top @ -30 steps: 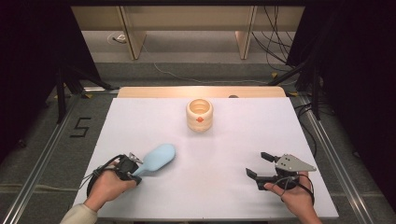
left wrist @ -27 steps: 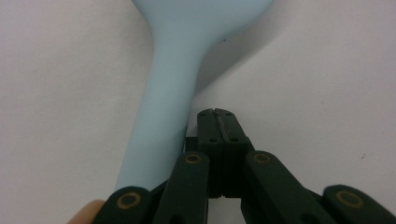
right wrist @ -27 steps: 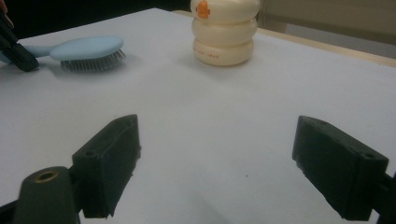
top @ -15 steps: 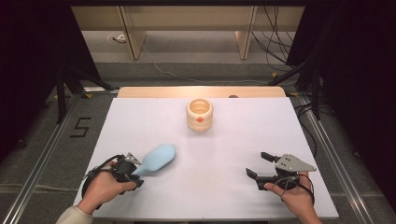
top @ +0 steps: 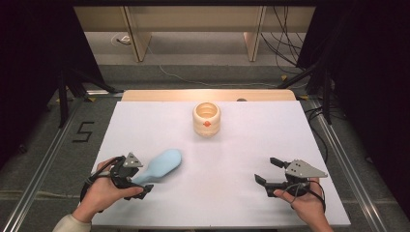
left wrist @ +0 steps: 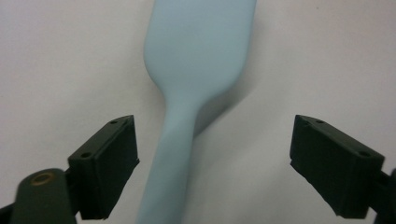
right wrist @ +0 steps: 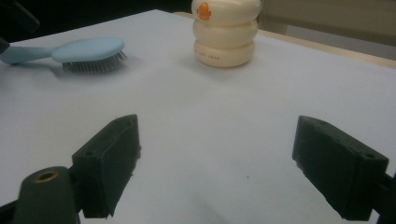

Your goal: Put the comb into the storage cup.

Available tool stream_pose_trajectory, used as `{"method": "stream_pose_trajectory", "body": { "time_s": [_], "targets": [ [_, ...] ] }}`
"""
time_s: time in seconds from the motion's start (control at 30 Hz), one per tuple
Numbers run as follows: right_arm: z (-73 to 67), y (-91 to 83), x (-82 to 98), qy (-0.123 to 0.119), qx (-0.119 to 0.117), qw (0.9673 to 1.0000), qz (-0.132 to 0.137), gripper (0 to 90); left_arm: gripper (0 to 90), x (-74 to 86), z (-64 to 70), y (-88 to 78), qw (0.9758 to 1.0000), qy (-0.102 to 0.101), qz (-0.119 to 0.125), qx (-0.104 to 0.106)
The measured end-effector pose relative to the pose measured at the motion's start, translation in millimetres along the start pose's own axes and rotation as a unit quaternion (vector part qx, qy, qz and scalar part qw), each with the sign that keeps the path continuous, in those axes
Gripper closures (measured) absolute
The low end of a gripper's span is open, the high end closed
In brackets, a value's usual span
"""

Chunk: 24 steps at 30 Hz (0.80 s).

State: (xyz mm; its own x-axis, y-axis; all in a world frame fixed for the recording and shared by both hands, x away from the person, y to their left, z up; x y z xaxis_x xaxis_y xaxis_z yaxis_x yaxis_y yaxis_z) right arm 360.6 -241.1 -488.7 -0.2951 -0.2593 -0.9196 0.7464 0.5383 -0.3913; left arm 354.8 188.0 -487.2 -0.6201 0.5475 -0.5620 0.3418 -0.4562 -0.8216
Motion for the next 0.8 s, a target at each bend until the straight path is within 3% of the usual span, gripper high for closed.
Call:
{"method": "stream_pose_trajectory", "body": {
  "time_s": [0.1, 0.4, 0.5, 0.67, 0.8],
  "targets": [
    [0.1, 0.0, -0.1, 0.0, 0.0, 1.0, 0.001, 16.2, 2.2, -1.2, -2.4, 0.0, 0.9999, 0.001, 0.01, -0.006],
    [-0.2, -0.2, -0.5, 0.0, -0.002, 1.0, 0.003, 16.0, 0.0, -0.7, -10.6, 1.1, 0.9994, 0.01, 0.033, 0.002],
    [-0.4, 0.0, -0.6, 0.0, -0.002, 1.0, 0.004, 16.0, 0.0, 1.3, -11.8, 1.5, 0.9996, 0.014, 0.026, 0.007],
    [0.4, -0.7, -0.7, 0.0, 0.0, 1.0, 0.003, 16.0, 0.0, 6.6, -11.5, 4.7, 0.9996, 0.018, -0.01, 0.019],
    [0.5, -0.6, -0.6, 0.0, 0.0, 1.0, 0.004, 16.0, 2.6, 7.2, -12.1, 3.8, 0.999, 0.029, -0.025, 0.022]
  ]
}}
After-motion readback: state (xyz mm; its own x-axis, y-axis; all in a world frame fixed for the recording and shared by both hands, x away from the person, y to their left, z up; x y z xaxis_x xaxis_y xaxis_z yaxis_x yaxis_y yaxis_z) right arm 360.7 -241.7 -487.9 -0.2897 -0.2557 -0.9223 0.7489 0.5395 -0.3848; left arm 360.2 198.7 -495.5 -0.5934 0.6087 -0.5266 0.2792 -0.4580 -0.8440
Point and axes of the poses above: each handheld gripper's, and its own axes: y roughly forward along the jaws, x roughly out of its underside, z roughly to its right, the point moved 6 cm from there along y, roughly forward along the jaws, and after that the axes turned 8 degrees about x, right-handed, at the moved point
